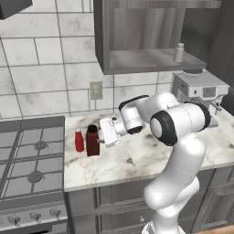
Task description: Collect the paprika, ketchup, and shaker from the cabinet and place them next to the stove.
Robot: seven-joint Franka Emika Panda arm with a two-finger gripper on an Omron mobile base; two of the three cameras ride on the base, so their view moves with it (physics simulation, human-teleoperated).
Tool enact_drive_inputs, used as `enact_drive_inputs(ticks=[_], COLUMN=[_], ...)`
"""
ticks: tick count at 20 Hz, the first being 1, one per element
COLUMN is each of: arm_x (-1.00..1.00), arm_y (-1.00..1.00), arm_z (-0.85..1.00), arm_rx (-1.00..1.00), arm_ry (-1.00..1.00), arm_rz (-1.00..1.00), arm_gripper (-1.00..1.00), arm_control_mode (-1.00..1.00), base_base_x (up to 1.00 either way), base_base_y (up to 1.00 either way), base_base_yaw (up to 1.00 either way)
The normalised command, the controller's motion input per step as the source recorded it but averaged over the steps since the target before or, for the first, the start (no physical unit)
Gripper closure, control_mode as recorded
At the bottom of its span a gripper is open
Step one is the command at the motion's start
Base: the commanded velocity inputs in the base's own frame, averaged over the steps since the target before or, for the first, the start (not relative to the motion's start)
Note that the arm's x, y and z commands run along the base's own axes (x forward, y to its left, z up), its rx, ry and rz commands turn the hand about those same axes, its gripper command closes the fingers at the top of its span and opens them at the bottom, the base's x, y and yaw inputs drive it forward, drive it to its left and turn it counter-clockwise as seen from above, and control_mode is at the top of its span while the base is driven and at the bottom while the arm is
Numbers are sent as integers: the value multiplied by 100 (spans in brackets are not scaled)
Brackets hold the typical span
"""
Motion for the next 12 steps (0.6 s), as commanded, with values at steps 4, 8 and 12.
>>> enact_drive_inputs(ticks=[4,8,12], arm_x=[0,0,-5], arm_y=[12,6,1], arm_z=[-33,-25,-33], arm_rx=[0,0,0], arm_ry=[1,0,-8], arm_rz=[9,8,4], arm_gripper=[100,100,100], arm_control_mode=[-100,-100,-100], base_base_x=[0,0,0], base_base_y=[0,0,0], base_base_yaw=[0,0,0])
